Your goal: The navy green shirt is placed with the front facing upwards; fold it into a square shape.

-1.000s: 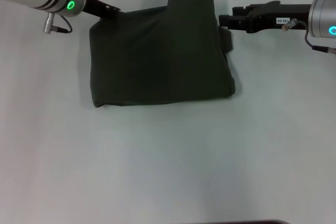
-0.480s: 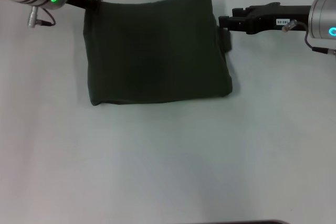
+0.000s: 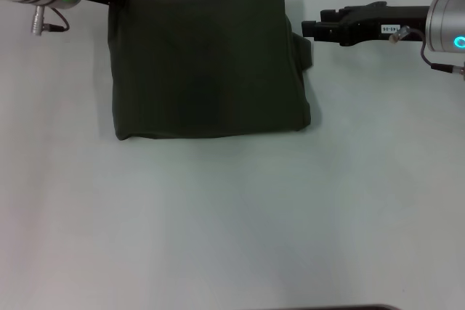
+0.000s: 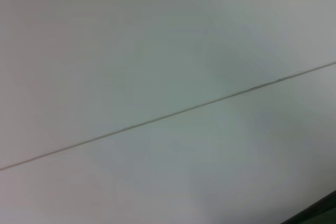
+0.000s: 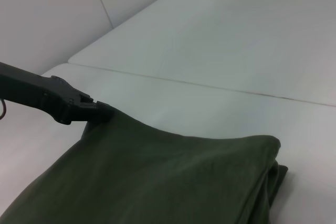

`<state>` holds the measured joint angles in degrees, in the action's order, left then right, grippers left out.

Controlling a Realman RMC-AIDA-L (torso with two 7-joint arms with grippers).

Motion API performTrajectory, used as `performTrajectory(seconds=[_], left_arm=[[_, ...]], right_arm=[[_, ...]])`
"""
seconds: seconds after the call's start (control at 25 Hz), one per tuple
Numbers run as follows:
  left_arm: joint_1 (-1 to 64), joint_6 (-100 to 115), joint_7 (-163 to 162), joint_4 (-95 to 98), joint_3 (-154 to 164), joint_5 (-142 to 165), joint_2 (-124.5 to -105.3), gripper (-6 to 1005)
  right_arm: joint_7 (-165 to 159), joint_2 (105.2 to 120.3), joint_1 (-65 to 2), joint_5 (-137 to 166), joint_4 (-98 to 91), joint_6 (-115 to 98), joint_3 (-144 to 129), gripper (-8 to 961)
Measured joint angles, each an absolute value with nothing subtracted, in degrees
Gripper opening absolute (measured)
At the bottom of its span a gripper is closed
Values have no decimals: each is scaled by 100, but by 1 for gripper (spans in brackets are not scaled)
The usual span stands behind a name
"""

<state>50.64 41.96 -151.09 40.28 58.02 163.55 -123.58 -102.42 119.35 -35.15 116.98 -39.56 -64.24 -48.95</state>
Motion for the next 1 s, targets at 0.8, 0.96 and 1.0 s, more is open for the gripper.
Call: performTrajectory(seconds=[0.8, 0.96, 1.0], left_arm=[[5034, 4021, -15274, 4025, 5595, 16334, -12270, 505], [4896, 4903, -14993, 4649, 5179, 15962, -12234, 593], [4820, 5276, -14816, 4882, 5086, 15732, -12231, 615]], right_arm=[[-10266, 11935, -3513, 11698, -3980, -6438, -4880, 526], [-10287, 11921, -3517, 11698, -3999, -6609, -4685, 528], [-10288, 11912, -3524, 11698, -4000, -6694, -4631, 530]])
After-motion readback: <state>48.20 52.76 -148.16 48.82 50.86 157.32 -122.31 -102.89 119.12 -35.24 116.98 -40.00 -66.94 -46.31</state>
